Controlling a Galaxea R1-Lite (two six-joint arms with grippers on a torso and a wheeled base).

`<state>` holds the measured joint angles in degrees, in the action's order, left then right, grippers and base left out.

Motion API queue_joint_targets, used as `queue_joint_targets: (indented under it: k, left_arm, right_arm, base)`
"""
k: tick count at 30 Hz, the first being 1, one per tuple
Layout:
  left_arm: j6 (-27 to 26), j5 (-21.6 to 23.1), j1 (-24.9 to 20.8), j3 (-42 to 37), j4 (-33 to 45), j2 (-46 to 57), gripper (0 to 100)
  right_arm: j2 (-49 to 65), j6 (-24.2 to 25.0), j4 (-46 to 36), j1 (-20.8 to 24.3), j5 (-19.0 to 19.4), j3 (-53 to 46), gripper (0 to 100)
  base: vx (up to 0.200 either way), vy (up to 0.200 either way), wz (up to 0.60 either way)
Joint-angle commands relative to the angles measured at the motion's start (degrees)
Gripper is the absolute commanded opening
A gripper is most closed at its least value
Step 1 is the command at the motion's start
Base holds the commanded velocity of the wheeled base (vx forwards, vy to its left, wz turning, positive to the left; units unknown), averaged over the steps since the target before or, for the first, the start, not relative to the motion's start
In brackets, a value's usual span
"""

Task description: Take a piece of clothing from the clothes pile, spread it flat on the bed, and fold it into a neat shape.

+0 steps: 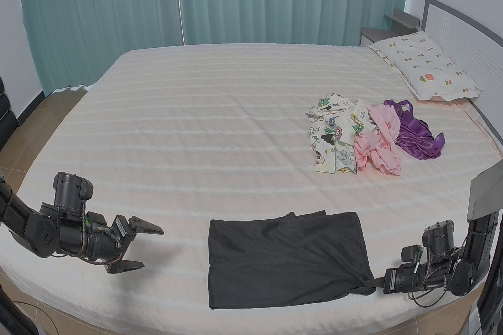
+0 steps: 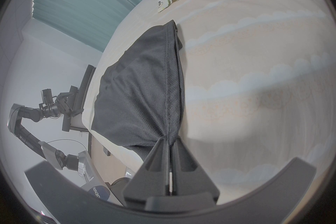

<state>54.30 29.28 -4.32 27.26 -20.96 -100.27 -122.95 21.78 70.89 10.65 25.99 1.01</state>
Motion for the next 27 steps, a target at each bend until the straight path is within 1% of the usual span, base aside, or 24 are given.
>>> queue_joint_targets:
  k: [1, 2, 6, 10, 12, 16, 18, 19, 20, 21, 22, 24, 25, 27]
  left_arm:
    - [0.02, -0.01, -0.25, -0.01, 0.04, -0.10, 100]
    - [-0.07, -0.01, -0.34, -0.28, -0.14, -0.10, 100]
    - [-0.07, -0.01, -1.05, -0.54, -0.14, -0.10, 100]
    - [-0.24, -0.10, -2.89, -0.89, -0.31, -0.10, 100]
    - [-0.33, -0.63, -4.74, -0.72, -0.40, -0.02, 100]
    - [-0.33, -1.77, -10.98, 0.78, -0.75, -0.28, 100]
    - [-0.33, -3.53, -13.79, 2.19, -1.90, -2.30, 100]
    - [-0.51, -5.55, -15.28, 3.42, -3.13, -4.32, 100]
    - [-0.51, -5.82, -15.55, 3.59, -3.30, -4.59, 100]
    - [-1.47, -8.63, -17.13, 4.73, -4.62, -6.52, 100]
    - [-3.67, -12.49, -18.98, 5.79, -6.11, -9.33, 100]
    - [-7.45, -16.98, -20.73, 7.28, -7.52, -13.55, 100]
    - [-8.51, -18.12, -21.00, 8.16, -8.05, -15.31, 100]
    - [-9.65, -18.56, -21.08, 9.83, -8.84, -18.12, 100]
  right_arm:
    - [-0.27, 0.01, -0.31, 0.16, -0.06, -1.01, 0]
    - [-0.36, -0.08, -0.40, 0.16, -0.06, -1.01, 100]
    - [0.08, -0.08, -0.14, 0.07, -0.33, -1.01, 100]
    - [3.69, 1.51, 0.48, -0.81, 0.38, -1.01, 100]
    - [4.83, 3.62, 1.09, -0.55, 0.38, -0.75, 100]
    - [5.09, 8.10, 5.05, -0.72, -0.24, -0.92, 100]
    - [5.18, 10.65, 5.22, -1.07, -0.77, -0.92, 100]
    - [5.09, 12.05, 5.05, -1.07, -1.47, -0.92, 100]
    - [5.09, 12.14, 5.05, -1.07, -1.64, -0.92, 100]
    - [4.83, 13.28, 4.96, -0.81, -2.79, -0.92, 100]
    - [4.57, 14.34, 4.96, -0.55, -4.11, -0.92, 100]
    - [4.39, 14.69, 5.05, -0.55, -4.98, -0.92, 100]
    - [4.48, 14.69, 5.05, -0.55, -5.07, -0.92, 100]
    - [4.65, 14.78, 5.05, -0.55, -5.07, -0.92, 100]
  base:
    - [0.000, 0.000, 0.00]
    - [0.000, 0.000, 0.00]
    - [0.000, 0.000, 0.00]
    - [0.000, 0.000, 0.00]
    - [0.000, 0.000, 0.00]
    - [0.000, 0.000, 0.00]
    - [0.000, 0.000, 0.00]
    - [0.000, 0.000, 0.00]
    - [0.000, 0.000, 0.00]
    - [0.000, 0.000, 0.00]
    - [0.000, 0.000, 0.00]
    - [0.000, 0.000, 0.00]
    - [0.000, 0.000, 0.00]
    - [0.000, 0.000, 0.00]
